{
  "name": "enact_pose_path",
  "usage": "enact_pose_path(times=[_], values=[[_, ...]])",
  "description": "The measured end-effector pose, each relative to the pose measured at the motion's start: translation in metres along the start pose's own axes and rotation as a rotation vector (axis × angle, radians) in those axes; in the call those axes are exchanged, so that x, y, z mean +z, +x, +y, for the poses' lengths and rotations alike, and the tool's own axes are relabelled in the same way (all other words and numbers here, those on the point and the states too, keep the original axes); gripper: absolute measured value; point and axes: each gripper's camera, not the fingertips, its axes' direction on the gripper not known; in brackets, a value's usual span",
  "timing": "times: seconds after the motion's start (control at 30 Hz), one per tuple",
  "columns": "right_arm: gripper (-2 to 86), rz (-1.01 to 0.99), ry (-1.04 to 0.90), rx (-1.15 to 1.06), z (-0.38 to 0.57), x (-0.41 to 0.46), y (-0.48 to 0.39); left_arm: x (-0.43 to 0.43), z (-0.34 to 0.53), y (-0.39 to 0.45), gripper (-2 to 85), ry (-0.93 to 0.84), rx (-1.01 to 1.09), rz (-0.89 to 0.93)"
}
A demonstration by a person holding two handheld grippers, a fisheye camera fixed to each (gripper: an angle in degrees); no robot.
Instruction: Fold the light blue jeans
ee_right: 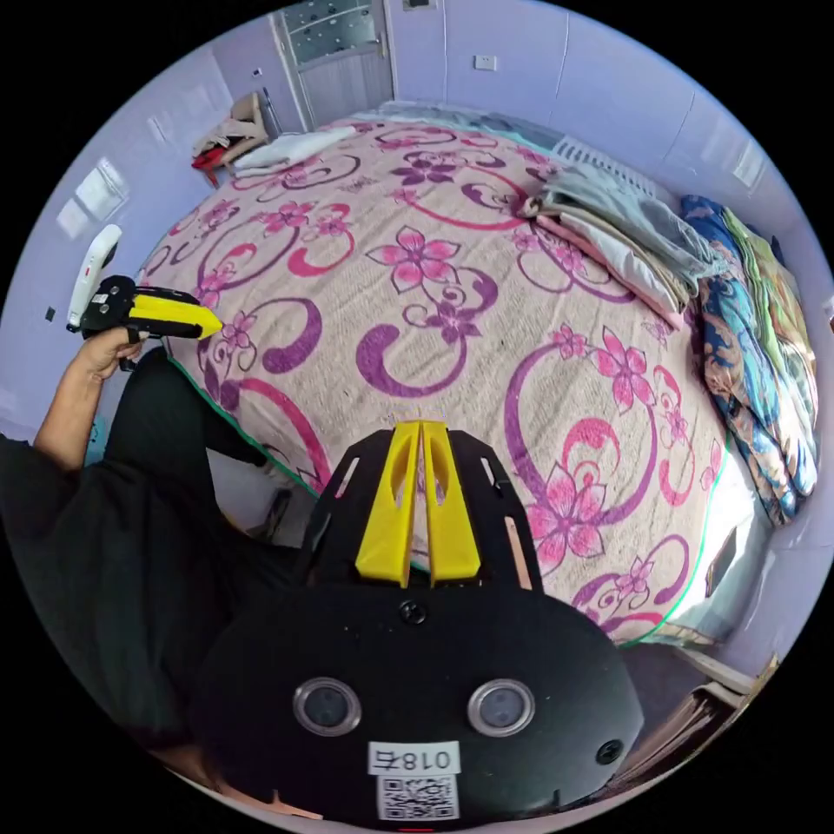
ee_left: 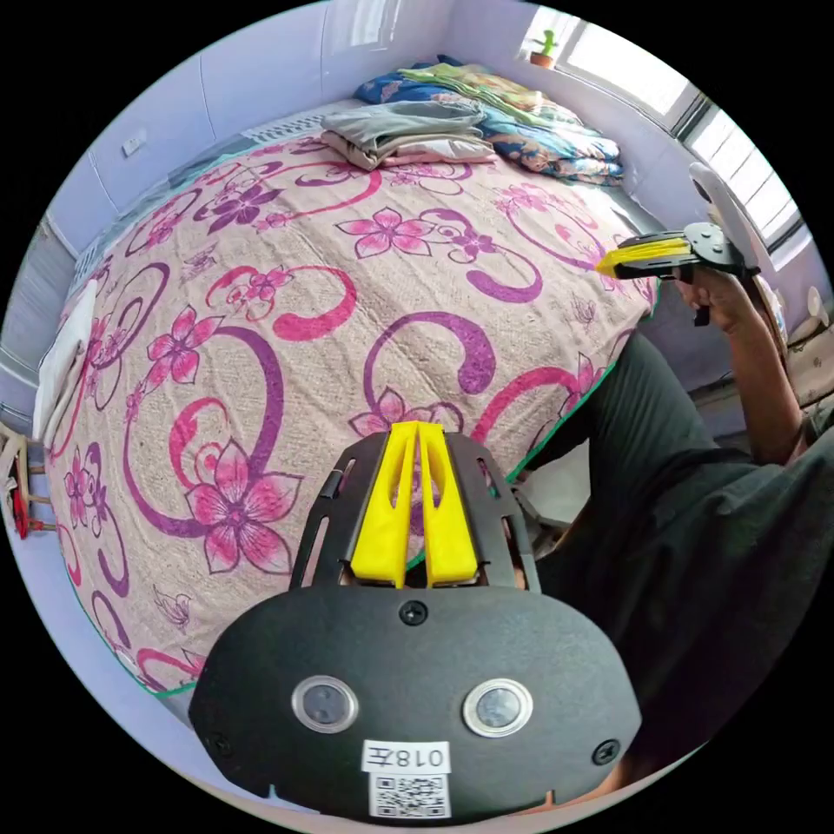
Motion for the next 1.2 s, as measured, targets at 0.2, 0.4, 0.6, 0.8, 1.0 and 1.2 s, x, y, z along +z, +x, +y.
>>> enact_pose_path(times=[0.2,0.4,0.6,0.8,1.0,1.2], values=[[-0.3,0.147,-0.221,-0.011,-0.008,0.035,0.001,0.027,-0.052,0.038,-1.0,-0.117,-0.021,-0.13],[-0.6,0.183,-0.252,-0.013,-0.019,0.05,0.004,0.023,-0.074,0.046,-1.0,-0.123,-0.047,-0.095],[-0.8,0.129,-0.216,-0.039,-0.016,0.038,0.023,0.024,-0.09,0.071,-1.0,-0.163,0.012,-0.185],[-1.0,0.032,-0.192,0.006,-0.009,0.022,0.052,0.02,-0.081,0.049,-1.0,-0.149,-0.112,-0.077],[-0.8,-0.023,0.212,0.219,-0.001,-0.066,0.12,-0.01,-0.046,0.033,-1.0,0.006,-0.228,0.033],[5.1,-0.002,0.806,0.498,-0.025,-0.148,0.247,-0.076,-0.021,0.016,-1.0,0.307,-0.282,0.093]])
